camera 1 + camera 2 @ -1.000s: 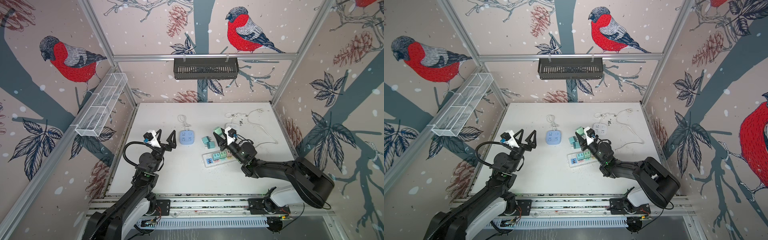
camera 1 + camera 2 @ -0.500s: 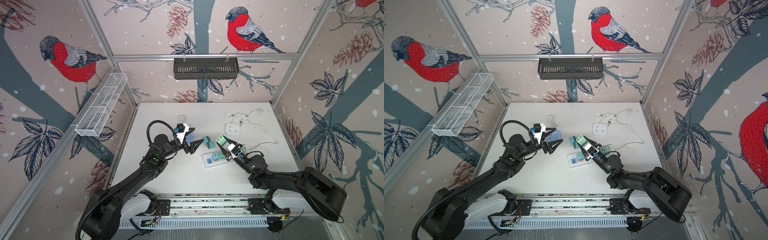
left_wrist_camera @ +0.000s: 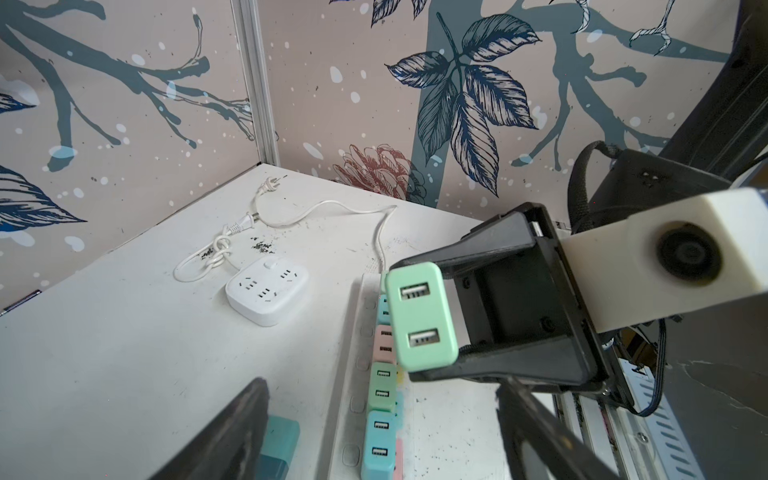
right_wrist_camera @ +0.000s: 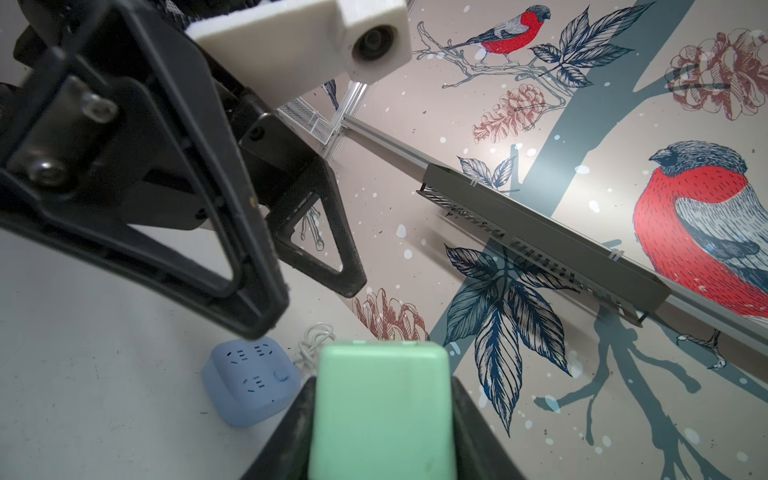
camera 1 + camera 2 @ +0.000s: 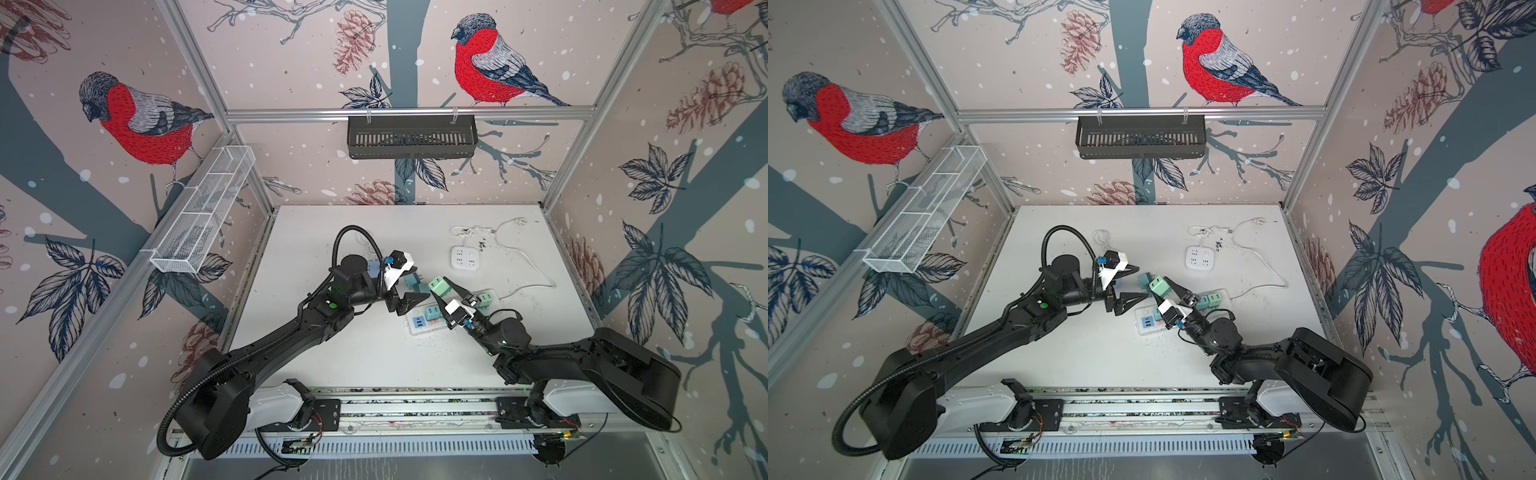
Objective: Insert the plug
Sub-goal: 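Close the left gripper on the adapter held by the right gripper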
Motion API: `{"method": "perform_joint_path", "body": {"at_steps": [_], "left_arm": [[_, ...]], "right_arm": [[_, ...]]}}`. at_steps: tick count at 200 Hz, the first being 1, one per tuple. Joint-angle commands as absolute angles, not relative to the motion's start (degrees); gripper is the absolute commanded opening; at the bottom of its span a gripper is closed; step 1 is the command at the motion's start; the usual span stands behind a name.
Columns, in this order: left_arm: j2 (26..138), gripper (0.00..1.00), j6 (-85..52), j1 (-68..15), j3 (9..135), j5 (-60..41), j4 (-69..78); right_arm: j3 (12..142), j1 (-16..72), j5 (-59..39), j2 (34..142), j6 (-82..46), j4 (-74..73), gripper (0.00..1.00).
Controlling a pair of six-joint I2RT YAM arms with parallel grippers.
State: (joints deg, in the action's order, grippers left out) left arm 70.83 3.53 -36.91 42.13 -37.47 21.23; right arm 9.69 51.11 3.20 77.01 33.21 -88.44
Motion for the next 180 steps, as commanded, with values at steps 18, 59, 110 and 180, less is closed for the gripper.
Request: {"method": "perform_joint_path", "body": {"at_steps": [18,59,110,180], "left_arm": [[73.3,0.82,4.3,-37.4,46.1,-39.3,16.4],[75.9,0.77,5.9,-40.3,48.4,-38.2,13.1],[79.6,0.64,8.0,-42.6,51.8,-36.6,8.8],[81.2,0.41,9.1,-43.0,52.7,-36.7,7.5]], "right_arm": [[9.7,52.0,5.1,78.4,36.1,-94.9,0.21],[10.4,53.4,7.6,81.7,38.3,-97.4,0.20],[10.1,54.7,9.6,84.1,40.4,-101.8,0.20],[10.3,55.4,11.5,85.0,41.7,-102.9,0.19]]}}
